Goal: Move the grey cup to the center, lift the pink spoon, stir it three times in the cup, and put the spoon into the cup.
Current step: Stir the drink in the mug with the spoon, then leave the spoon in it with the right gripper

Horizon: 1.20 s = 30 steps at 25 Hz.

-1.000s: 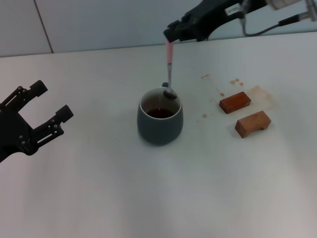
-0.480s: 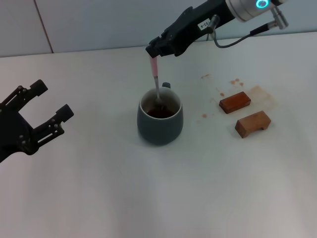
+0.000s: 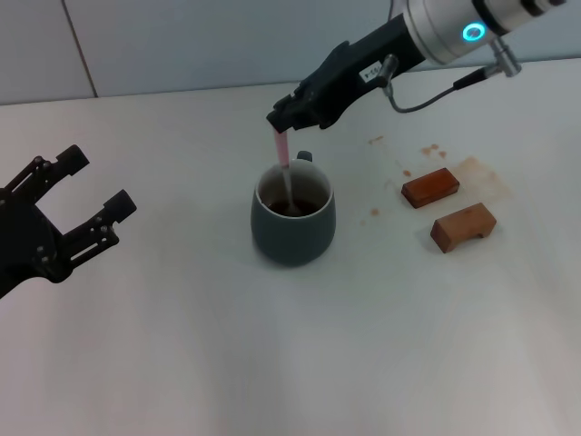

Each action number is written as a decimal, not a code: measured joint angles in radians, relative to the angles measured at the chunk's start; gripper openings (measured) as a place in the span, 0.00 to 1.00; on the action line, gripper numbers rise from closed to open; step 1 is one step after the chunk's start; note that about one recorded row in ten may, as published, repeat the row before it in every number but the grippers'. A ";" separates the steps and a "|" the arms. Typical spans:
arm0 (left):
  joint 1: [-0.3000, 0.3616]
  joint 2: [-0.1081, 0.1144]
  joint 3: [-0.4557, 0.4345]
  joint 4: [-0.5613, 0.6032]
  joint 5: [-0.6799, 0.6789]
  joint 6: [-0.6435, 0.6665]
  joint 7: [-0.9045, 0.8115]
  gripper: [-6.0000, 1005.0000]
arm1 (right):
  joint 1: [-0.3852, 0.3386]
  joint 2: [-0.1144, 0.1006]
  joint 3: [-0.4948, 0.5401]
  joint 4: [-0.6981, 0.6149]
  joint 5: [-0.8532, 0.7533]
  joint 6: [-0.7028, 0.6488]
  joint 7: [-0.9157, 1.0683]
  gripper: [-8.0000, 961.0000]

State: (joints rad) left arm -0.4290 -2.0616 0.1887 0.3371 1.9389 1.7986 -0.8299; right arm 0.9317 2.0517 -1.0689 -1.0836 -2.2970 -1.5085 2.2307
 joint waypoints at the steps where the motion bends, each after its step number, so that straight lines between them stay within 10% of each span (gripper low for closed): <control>1: 0.000 0.000 0.000 0.000 0.000 0.000 0.000 0.86 | 0.000 0.000 0.000 0.000 0.000 0.000 0.000 0.14; 30: -0.001 0.000 0.000 -0.012 -0.012 0.002 0.002 0.86 | -0.017 0.009 -0.007 -0.008 -0.007 0.004 -0.029 0.17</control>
State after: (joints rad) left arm -0.4298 -2.0616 0.1887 0.3251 1.9272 1.8010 -0.8283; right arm 0.9150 2.0609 -1.0760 -1.0914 -2.3040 -1.5041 2.2019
